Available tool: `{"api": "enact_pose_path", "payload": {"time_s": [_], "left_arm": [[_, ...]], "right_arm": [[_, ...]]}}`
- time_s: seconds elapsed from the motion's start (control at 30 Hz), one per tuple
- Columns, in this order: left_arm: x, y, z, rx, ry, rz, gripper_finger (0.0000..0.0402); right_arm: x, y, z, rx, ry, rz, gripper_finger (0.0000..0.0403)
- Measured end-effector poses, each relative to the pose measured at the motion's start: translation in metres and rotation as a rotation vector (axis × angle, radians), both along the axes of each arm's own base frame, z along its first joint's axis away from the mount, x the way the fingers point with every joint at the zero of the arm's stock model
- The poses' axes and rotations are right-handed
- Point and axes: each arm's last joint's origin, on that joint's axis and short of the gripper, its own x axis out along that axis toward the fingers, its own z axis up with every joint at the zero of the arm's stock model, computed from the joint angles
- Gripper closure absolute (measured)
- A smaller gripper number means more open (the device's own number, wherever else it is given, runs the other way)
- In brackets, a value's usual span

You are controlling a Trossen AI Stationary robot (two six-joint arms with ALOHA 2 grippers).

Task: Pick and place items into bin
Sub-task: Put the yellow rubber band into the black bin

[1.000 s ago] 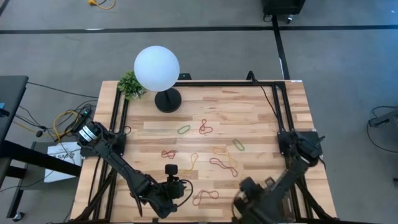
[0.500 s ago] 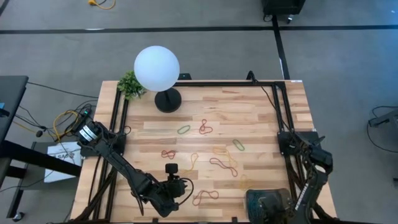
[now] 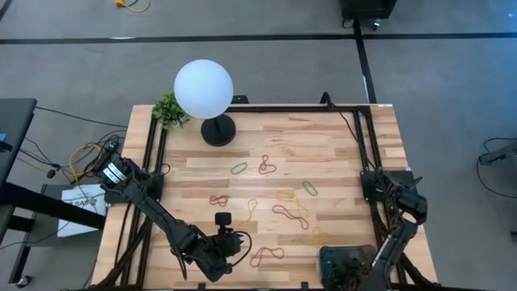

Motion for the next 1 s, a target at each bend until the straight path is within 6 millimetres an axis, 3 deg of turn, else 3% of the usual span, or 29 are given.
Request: {"api": "enact_pose_path", "payload": {"time_s": [0.17,0.4,0.6,0.83,1.0], "left_arm": [[0.0,0.0,0.0,0.0,0.0,0.0,0.0335],[0.0,0.0,0.0,0.0,0.001,0.0,0.0335],[0.001,0.001,0.0,0.0,0.0,0.002,0.0335],[0.003,0.004,0.0,-0.03,0.01,0.017,0.0335],[0.005,0.008,-0.004,-0.15,0.022,0.088,0.0335]], "right_arm": [[0.004,-0.004,0.001,-0.041,-0.044,0.011,0.0331],[-0.013,-0.01,0.016,-0.188,0.013,-0.013,0.0331],[-0.018,-0.005,0.019,-0.25,-0.151,0.088,0.0331],[0.002,-0.012,0.024,-0.484,-0.456,0.4,0.0331],[0.034,-0.031,0.026,-0.562,-0.49,0.375,0.0331]]}}
